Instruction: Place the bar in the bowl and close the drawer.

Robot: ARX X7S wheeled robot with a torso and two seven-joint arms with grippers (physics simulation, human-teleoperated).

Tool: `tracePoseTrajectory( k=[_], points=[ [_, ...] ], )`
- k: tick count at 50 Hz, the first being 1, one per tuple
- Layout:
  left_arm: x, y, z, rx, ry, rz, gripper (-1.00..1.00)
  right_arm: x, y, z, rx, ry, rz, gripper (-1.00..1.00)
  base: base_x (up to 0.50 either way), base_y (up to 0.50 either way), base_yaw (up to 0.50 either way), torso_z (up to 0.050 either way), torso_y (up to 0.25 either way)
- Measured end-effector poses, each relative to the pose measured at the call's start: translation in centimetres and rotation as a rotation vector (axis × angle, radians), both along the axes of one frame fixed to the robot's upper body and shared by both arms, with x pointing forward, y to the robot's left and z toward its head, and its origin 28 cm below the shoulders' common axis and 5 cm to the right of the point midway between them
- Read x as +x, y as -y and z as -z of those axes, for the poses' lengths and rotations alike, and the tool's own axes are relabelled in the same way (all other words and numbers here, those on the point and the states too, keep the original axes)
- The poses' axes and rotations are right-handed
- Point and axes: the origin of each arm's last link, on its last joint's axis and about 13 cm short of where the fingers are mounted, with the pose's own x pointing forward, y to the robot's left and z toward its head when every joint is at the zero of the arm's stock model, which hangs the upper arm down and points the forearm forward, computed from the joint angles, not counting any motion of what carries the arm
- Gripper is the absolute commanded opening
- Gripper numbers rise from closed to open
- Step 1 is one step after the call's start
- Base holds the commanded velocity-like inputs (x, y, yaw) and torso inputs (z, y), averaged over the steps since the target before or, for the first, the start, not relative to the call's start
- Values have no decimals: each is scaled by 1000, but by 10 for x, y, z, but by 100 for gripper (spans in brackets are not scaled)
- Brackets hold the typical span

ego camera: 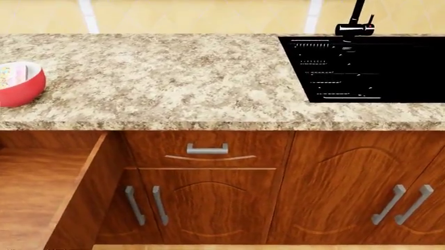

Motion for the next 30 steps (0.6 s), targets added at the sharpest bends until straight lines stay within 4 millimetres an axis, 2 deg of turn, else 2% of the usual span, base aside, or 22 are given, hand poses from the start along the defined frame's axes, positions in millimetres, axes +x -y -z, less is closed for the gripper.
tracePoseTrajectory(
  k=[12, 30],
  points=[
    [-22, -2, 10, -12, 4, 60, 100, -6, 5, 13, -21, -26, 8, 100, 0, 0, 500, 0, 1],
    [-66, -11, 42, -9, 17, 115, 100, -25, 12, 37, -84, -68, 46, 100, 0, 0, 500, 0, 0]
  ],
)
